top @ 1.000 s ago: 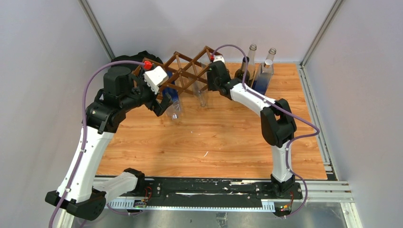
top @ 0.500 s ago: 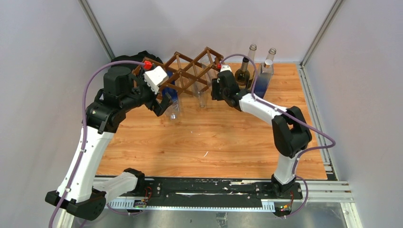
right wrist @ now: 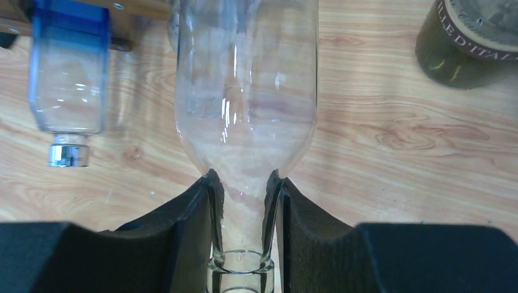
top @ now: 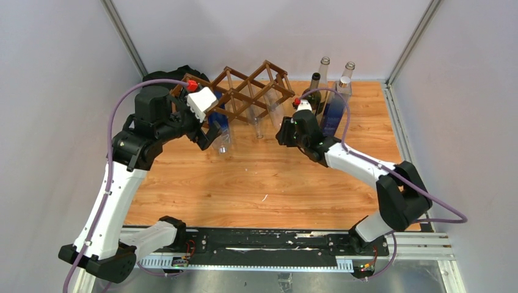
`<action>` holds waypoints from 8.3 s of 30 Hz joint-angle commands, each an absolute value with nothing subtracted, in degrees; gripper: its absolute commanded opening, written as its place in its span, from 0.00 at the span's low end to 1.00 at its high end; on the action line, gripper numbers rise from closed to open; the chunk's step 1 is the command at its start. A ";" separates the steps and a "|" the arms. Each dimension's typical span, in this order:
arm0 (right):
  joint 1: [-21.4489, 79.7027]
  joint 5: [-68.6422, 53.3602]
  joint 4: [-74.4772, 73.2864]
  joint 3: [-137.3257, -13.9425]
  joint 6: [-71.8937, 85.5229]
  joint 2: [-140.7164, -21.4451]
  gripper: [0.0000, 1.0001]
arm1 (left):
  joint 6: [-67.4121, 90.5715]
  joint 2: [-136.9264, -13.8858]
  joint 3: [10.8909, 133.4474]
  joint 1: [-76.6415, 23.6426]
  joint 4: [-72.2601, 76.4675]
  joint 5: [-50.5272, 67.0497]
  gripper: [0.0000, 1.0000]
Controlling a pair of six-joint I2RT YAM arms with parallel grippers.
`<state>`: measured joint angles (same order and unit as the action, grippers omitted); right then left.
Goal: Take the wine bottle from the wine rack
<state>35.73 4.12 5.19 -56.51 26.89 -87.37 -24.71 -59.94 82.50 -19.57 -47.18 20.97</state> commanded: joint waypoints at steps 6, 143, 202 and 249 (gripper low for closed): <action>36.86 -3.49 11.69 -50.79 35.06 -78.78 0.00 | -26.66 -58.79 81.16 -19.14 -47.55 20.83 1.00; 35.10 16.86 -19.92 -57.99 12.02 -49.45 0.00 | -20.56 -71.45 90.42 -25.75 -60.93 16.34 1.00; 0.53 19.67 5.94 -67.18 10.10 -91.11 0.57 | -20.70 -71.29 90.19 -25.44 -55.11 12.63 1.00; 38.38 2.57 -13.24 -81.23 21.72 -83.40 0.95 | -17.04 -70.40 88.79 -13.32 -54.76 18.56 1.00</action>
<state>32.64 3.84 -12.47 -79.46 20.80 -77.08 -17.63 -71.92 89.76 -15.70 -55.40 15.86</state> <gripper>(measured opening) 0.951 0.997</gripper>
